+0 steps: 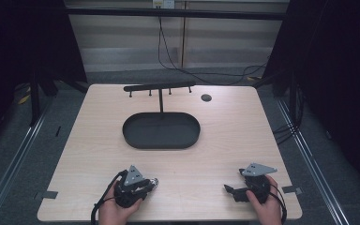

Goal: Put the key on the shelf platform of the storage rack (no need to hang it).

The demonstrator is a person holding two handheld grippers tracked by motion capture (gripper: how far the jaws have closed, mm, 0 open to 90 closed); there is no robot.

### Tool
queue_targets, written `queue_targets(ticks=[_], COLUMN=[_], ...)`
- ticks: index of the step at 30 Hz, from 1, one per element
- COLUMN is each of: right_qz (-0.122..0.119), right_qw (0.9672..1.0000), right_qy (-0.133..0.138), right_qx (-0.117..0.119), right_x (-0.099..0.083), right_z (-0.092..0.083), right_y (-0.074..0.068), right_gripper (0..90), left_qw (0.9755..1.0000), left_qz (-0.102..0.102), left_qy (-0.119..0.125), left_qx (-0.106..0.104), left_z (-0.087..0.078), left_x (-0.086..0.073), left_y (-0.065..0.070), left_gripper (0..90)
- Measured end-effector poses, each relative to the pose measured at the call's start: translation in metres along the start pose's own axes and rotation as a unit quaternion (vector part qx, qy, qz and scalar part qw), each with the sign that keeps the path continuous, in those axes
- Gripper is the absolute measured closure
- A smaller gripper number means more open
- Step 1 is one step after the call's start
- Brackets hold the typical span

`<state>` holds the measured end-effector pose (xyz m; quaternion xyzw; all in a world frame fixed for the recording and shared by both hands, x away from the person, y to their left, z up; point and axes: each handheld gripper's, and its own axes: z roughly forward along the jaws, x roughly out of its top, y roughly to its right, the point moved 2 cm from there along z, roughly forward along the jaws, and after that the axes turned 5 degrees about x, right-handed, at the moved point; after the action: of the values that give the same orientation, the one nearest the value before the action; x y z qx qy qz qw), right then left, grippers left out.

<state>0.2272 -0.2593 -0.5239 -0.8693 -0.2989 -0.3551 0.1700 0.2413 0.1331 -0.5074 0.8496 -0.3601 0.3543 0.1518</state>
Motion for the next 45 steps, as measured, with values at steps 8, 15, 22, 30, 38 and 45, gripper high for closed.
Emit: queue_targets(ticks=[8, 15, 22, 30, 38, 45], right_qz=[0.0, 0.0, 0.0, 0.0, 0.0, 0.0], right_qw=[1.0, 1.0, 1.0, 1.0, 1.0, 1.0], right_qy=[0.0, 0.0, 0.0, 0.0, 0.0, 0.0], right_qx=[0.0, 0.0, 0.0, 0.0, 0.0, 0.0], right_x=[0.0, 0.0, 0.0, 0.0, 0.0, 0.0], right_z=[0.0, 0.0, 0.0, 0.0, 0.0, 0.0], right_y=[0.0, 0.0, 0.0, 0.0, 0.0, 0.0], right_gripper=[12.8, 12.8, 12.8, 12.8, 12.8, 12.8], left_qw=[0.9999, 0.9998, 0.9997, 0.9994, 0.9993, 0.9992], left_qz=[-0.013, -0.016, -0.02, -0.028, -0.034, -0.038], left_qy=[0.005, 0.006, 0.008, 0.005, 0.006, 0.007], left_qx=[-0.009, -0.014, -0.015, -0.018, -0.016, -0.014], left_z=[-0.005, -0.008, -0.012, -0.014, -0.017, -0.019], left_x=[0.007, 0.016, 0.023, 0.029, 0.035, 0.041], left_y=[-0.006, -0.01, -0.014, -0.02, -0.028, -0.033], left_gripper=[73.6, 73.7, 73.8, 73.8, 73.8, 73.8])
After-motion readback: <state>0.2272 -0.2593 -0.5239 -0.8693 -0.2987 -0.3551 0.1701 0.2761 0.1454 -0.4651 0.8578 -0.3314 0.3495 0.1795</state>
